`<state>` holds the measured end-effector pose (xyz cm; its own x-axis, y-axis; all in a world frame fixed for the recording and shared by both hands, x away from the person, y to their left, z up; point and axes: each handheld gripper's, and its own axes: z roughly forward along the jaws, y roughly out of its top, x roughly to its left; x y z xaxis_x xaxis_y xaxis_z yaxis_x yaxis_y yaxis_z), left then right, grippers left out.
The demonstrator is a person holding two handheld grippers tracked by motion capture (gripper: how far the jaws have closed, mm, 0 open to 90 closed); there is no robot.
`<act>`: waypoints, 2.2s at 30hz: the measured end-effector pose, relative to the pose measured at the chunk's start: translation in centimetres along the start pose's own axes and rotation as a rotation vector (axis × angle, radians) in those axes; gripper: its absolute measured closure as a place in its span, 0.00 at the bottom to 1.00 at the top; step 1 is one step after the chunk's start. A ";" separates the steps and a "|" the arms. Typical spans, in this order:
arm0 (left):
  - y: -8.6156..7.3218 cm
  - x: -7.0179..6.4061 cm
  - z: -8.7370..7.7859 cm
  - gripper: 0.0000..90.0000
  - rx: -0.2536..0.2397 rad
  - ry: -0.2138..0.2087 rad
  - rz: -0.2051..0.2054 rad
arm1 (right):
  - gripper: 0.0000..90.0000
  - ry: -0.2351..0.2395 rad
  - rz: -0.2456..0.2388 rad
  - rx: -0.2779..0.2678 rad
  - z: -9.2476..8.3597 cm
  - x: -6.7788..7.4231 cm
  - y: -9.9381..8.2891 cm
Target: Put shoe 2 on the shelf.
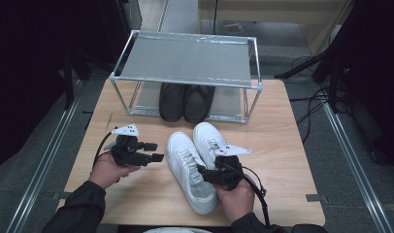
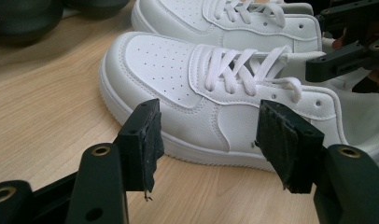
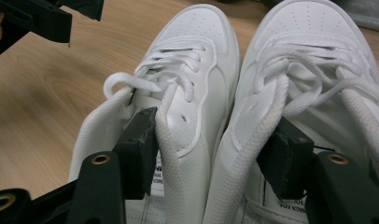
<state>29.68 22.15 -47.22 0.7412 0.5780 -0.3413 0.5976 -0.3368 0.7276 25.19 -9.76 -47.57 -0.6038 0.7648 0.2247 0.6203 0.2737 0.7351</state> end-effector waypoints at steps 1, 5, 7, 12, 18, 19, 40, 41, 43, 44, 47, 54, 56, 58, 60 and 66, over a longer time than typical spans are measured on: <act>0.0 0.1 0.0 0.47 -0.001 -0.003 -0.015 | 0.49 -0.009 -0.012 -0.002 0.1 0.1 0.0; 0.2 0.3 -0.2 0.48 -0.026 -0.012 -0.052 | 0.50 -0.067 -0.074 -0.009 0.3 0.9 -0.3; 0.2 0.4 -0.4 0.48 -0.030 -0.011 -0.054 | 0.54 -0.070 -0.075 -0.008 0.3 0.8 -0.2; 0.2 0.6 -0.5 0.48 -0.044 -0.001 -0.067 | 0.70 -0.061 -0.106 -0.001 0.2 0.5 -0.1; 0.5 0.2 -0.8 0.48 -0.073 0.008 -0.061 | 0.81 -0.047 -0.090 0.010 -0.1 0.0 0.2; 0.4 0.2 -0.8 0.48 -0.075 0.012 -0.055 | 0.82 -0.043 -0.086 0.013 -0.1 -0.1 0.2; -1.3 1.5 -4.1 0.49 -0.151 0.113 -0.106 | 0.86 0.136 -0.182 0.097 -0.2 -1.4 2.5; -1.4 1.5 -4.3 0.49 -0.157 0.120 -0.113 | 0.86 0.149 -0.190 0.099 0.0 -1.3 2.7; -1.9 1.7 -4.9 0.49 -0.169 0.134 -0.133 | 0.86 0.166 -0.206 0.100 0.3 -1.1 3.0; -2.1 1.8 -5.2 0.49 -0.172 0.142 -0.141 | 0.86 0.174 -0.215 0.105 0.5 -1.0 3.3; -2.7 2.0 -5.8 0.49 -0.177 0.166 -0.162 | 0.86 0.203 -0.238 0.117 1.0 -0.8 4.0; -3.8 2.1 -6.8 0.48 -0.174 0.212 -0.185 | 0.86 0.268 -0.276 0.120 1.5 -0.7 6.1; -4.0 2.2 -7.1 0.48 -0.178 0.227 -0.190 | 0.86 0.288 -0.280 0.113 1.3 -0.8 7.0; -4.1 2.3 -7.2 0.48 -0.176 0.236 -0.196 | 0.86 0.310 -0.295 0.107 1.1 -0.9 7.9; -4.2 2.4 -7.2 0.48 -0.177 0.243 -0.200 | 0.86 0.326 -0.307 0.111 0.8 -1.1 8.8; -4.4 2.9 -7.4 0.48 -0.190 0.253 -0.219 | 0.86 0.344 -0.353 0.146 0.0 -1.2 11.2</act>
<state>26.91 30.80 -46.95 0.4894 0.7943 -0.3600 0.6485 -0.0555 0.7592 32.86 -7.63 -39.56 -0.9038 0.3813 0.1945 0.3972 0.5777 0.7131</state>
